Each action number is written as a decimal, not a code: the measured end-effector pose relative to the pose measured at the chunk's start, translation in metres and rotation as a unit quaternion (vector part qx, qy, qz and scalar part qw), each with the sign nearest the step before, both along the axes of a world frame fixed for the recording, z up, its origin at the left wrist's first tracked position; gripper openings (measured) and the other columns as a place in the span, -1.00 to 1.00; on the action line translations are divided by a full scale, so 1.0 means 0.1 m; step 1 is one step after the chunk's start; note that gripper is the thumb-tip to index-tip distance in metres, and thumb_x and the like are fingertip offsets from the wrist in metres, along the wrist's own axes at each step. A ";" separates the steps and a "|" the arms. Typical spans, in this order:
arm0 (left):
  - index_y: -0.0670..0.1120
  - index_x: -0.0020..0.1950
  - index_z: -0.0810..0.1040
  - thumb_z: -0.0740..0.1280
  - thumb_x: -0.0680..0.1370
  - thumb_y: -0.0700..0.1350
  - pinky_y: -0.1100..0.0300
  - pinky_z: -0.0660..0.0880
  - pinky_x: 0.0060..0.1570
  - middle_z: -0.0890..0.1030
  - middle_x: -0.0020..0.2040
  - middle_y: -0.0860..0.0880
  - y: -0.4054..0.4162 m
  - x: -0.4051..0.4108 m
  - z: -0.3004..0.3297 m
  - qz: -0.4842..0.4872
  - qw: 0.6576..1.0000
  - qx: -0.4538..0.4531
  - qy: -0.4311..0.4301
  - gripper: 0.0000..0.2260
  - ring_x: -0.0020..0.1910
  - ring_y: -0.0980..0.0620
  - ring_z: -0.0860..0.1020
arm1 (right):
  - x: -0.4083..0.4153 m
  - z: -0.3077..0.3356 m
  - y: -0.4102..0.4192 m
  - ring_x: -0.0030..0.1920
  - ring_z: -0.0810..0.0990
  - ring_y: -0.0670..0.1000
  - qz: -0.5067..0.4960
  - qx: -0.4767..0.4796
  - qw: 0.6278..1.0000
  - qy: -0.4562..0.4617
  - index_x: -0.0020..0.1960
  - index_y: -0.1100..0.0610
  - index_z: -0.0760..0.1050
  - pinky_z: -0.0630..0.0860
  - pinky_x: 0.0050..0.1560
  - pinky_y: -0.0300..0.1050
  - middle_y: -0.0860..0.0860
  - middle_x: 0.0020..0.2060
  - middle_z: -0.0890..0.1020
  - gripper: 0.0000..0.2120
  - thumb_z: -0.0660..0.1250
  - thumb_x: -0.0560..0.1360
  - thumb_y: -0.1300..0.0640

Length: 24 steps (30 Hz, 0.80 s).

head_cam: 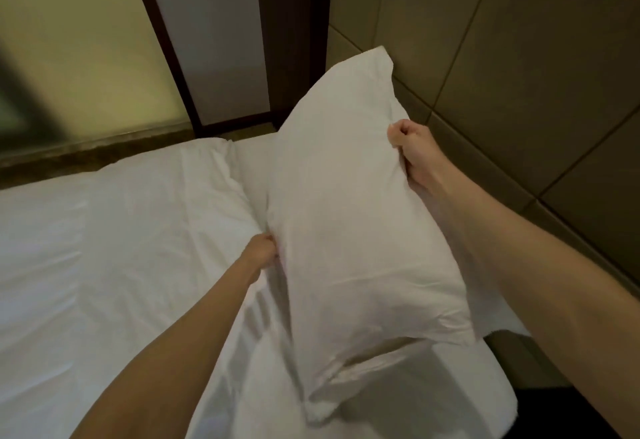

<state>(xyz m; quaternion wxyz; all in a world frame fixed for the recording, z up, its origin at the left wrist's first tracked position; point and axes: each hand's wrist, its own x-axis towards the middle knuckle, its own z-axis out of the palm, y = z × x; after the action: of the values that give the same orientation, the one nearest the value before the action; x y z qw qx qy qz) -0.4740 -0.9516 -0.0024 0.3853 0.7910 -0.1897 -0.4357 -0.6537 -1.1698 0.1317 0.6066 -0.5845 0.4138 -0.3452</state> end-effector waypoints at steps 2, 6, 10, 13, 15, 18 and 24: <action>-0.13 -0.17 0.47 0.13 0.57 -0.29 0.22 0.30 -0.28 0.47 -0.18 -0.07 -0.09 0.06 -0.03 -0.042 0.998 0.029 0.023 -0.81 -0.23 0.00 0.43 | 0.13 -0.21 -0.02 -0.64 0.36 -0.14 0.012 -0.041 0.994 0.102 -0.36 0.09 0.34 0.26 -0.59 -0.34 -0.11 -0.60 0.43 -0.72 0.24 0.51 0.22; -0.10 -0.18 0.46 0.12 0.60 -0.26 0.14 0.35 0.04 0.51 0.02 -0.15 -0.28 0.21 -0.10 -0.057 0.998 0.021 -0.006 -0.78 0.02 -0.08 0.48 | 0.16 -0.97 0.07 -0.30 0.45 -0.01 0.085 -0.154 0.933 0.314 -0.23 0.15 0.39 0.31 -0.27 -0.15 0.09 -0.30 0.48 -0.83 0.24 0.54 0.22; -0.22 0.25 0.50 0.14 0.60 -0.20 -0.04 0.36 0.36 0.51 0.30 -0.20 -0.38 0.25 -0.19 -0.010 1.000 0.011 -0.008 -0.72 0.30 -0.21 0.47 | -0.11 -1.56 0.13 0.17 0.42 0.17 0.128 -0.122 0.867 0.465 0.04 0.08 0.43 0.29 0.09 0.05 0.06 0.11 0.44 -0.83 0.30 0.51 0.04; -0.20 0.27 0.49 0.15 0.59 -0.19 -0.04 0.39 0.33 0.52 0.30 -0.18 -0.40 0.21 -0.24 0.007 1.000 0.004 -0.028 -0.71 0.27 -0.18 0.49 | -0.26 -1.61 -0.04 0.37 0.21 0.22 0.093 -0.111 0.864 0.482 0.37 -0.04 0.27 0.23 0.28 0.20 0.06 0.41 0.20 -0.39 0.43 0.40 -0.08; -0.19 0.26 0.50 0.14 0.59 -0.18 0.00 0.42 0.30 0.53 0.29 -0.16 -0.43 0.16 -0.28 0.024 0.999 0.002 -0.037 -0.72 0.25 -0.16 0.50 | -0.34 -1.60 -0.23 0.43 0.14 0.25 0.065 -0.093 0.875 0.470 0.48 -0.03 0.12 0.20 0.34 0.28 0.08 0.47 0.12 -0.19 0.47 0.37 -0.11; -0.16 0.20 0.52 0.11 0.59 -0.19 0.13 0.44 0.11 0.56 0.21 -0.11 -0.47 0.10 -0.35 0.035 0.999 -0.007 -0.038 -0.72 0.14 -0.09 0.54 | -0.47 -1.65 -0.46 0.47 0.07 0.26 0.012 -0.053 0.880 0.471 0.51 0.01 0.02 0.17 0.37 0.34 0.11 0.49 0.08 -0.08 0.46 0.34 -0.18; -0.15 0.12 0.56 0.16 0.56 -0.21 0.24 0.43 -0.11 0.61 0.08 -0.07 -0.61 0.15 -0.33 0.047 0.998 -0.030 -0.035 -0.77 -0.06 0.02 0.57 | -0.63 -1.87 -0.76 0.53 0.04 0.22 0.036 0.133 0.865 0.483 0.54 0.13 -0.26 0.10 0.48 0.24 0.12 0.55 0.02 0.24 0.41 0.23 -0.40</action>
<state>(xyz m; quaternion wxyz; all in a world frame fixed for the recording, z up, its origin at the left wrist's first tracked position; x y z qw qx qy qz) -0.4589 -1.0121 -0.0356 0.4220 0.8020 -0.1788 -0.3831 -0.7164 -1.2462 -0.0552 0.4147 -0.6068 0.6753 0.0609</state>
